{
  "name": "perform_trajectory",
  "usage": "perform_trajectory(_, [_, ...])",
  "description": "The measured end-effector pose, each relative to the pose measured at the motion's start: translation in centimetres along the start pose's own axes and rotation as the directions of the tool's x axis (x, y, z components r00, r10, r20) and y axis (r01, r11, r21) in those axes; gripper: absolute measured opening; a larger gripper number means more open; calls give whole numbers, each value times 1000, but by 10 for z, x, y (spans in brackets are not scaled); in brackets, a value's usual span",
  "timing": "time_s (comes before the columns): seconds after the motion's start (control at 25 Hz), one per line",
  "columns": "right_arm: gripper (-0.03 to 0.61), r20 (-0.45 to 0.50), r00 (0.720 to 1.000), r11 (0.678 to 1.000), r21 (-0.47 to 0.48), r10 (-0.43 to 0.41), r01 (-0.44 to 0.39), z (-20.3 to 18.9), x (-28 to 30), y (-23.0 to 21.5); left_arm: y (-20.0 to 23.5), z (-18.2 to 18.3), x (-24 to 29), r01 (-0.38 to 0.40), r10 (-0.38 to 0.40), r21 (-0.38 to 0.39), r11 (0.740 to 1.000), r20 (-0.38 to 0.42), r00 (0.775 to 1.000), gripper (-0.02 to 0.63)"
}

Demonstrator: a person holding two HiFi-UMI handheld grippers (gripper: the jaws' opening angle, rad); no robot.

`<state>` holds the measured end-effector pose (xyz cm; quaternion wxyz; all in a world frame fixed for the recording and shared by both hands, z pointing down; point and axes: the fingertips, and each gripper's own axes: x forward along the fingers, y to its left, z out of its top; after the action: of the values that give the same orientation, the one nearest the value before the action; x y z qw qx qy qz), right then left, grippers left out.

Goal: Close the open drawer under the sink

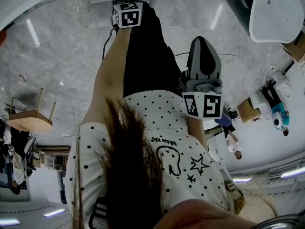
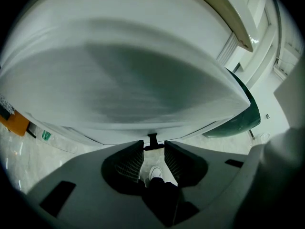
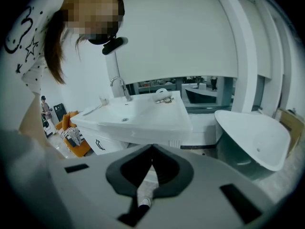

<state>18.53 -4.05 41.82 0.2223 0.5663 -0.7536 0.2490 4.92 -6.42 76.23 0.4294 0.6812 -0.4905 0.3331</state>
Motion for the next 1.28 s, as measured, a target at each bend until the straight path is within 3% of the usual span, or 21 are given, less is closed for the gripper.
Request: perform_trajectory(1.28, [12,-15,1000,1000,4,5,-5,-3,4,0,12,49,10,-12,12,12,1000,61,998,138])
